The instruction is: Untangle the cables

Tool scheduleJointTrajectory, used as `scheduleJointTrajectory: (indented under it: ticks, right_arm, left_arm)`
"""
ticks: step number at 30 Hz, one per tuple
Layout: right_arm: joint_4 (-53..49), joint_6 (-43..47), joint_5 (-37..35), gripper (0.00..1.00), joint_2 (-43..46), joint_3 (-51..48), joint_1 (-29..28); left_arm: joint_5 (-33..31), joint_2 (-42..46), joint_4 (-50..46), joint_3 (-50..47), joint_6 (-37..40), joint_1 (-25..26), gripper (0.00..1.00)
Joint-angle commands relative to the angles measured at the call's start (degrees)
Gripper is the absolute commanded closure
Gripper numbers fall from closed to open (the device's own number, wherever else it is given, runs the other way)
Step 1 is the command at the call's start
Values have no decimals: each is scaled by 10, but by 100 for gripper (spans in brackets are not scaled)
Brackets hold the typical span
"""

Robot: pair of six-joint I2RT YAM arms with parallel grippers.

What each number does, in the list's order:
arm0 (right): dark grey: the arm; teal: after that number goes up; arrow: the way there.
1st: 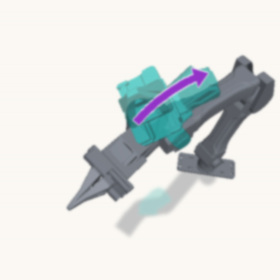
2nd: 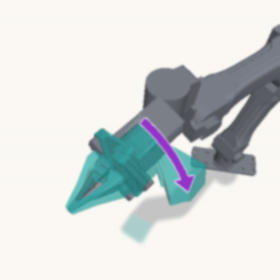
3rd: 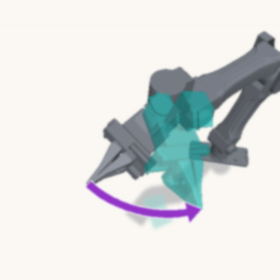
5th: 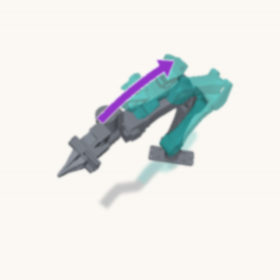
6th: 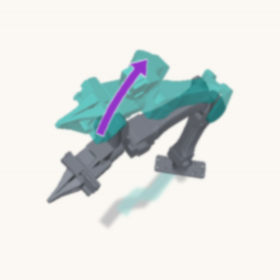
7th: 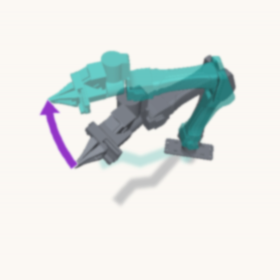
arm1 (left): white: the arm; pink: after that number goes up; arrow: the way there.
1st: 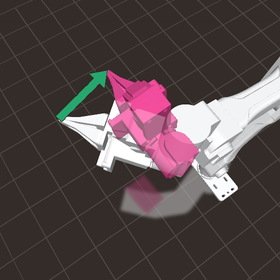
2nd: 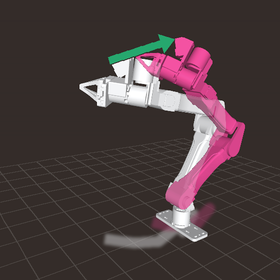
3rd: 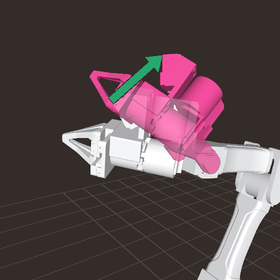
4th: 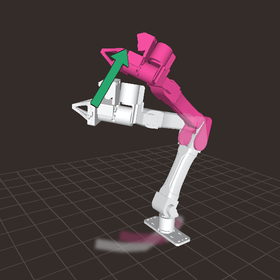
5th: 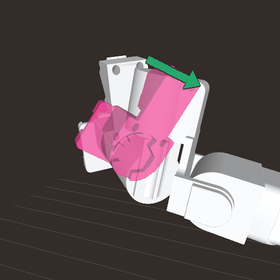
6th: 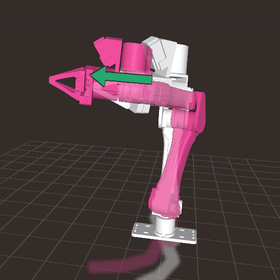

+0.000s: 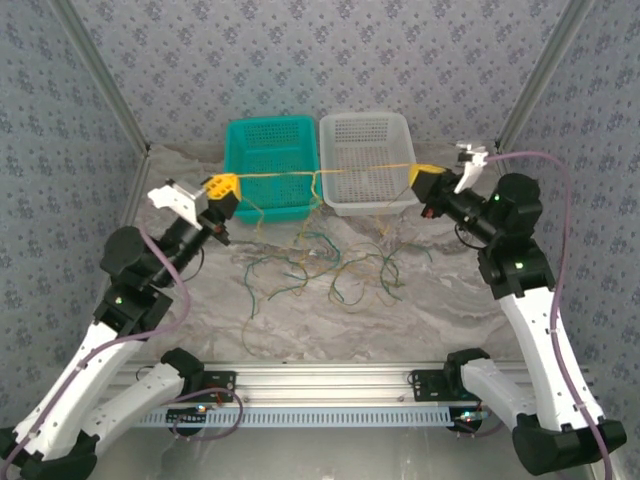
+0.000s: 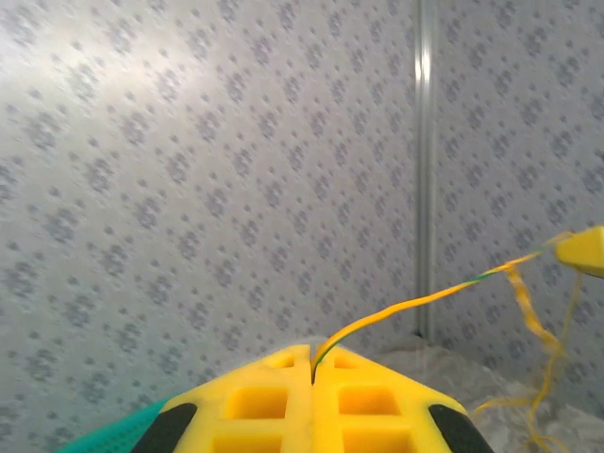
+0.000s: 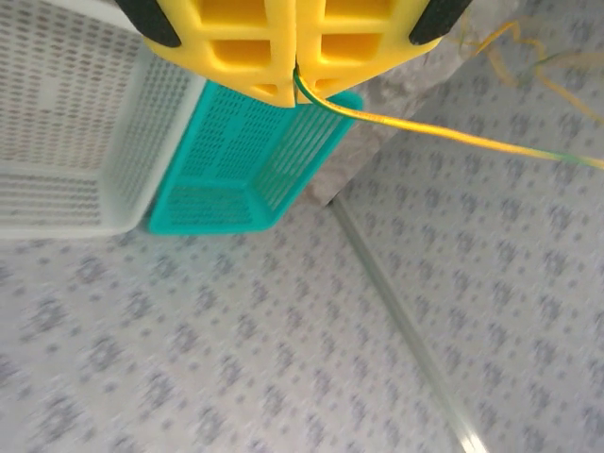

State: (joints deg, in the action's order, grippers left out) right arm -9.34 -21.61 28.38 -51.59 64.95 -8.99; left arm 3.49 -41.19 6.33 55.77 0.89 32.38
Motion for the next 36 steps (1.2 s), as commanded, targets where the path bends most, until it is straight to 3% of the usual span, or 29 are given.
scheduleJointTrajectory:
  ticks: [1,5,15,20,27,30,32,36]
  right_arm:
    - [-24,-47,-33,100,2,29,43]
    - [-15,-92,-29,100,-10,59,101]
    - [62,-242,25,100,-33,51,259]
    - [78,-253,36,100,-34,53,268]
    - [44,-220,30,100,-23,76,268]
    - [-4,-198,7,100,-20,97,273]
    - [-13,-201,-2,100,-10,98,284]
    - [-50,-211,-29,100,7,102,298]
  left_arm:
    - [-56,-19,-29,58,-14,-28,100]
    - [-48,-72,-55,126,-38,-76,100]
    - [22,-291,-132,301,-198,-253,100]
    - [92,-375,-82,345,-179,-261,100]
    - [100,-466,-81,427,-191,-266,100]
    - [106,-513,-82,471,-230,-285,100]
    - [98,-557,-109,526,-254,-301,100]
    - [41,-663,-231,691,-230,-303,100]
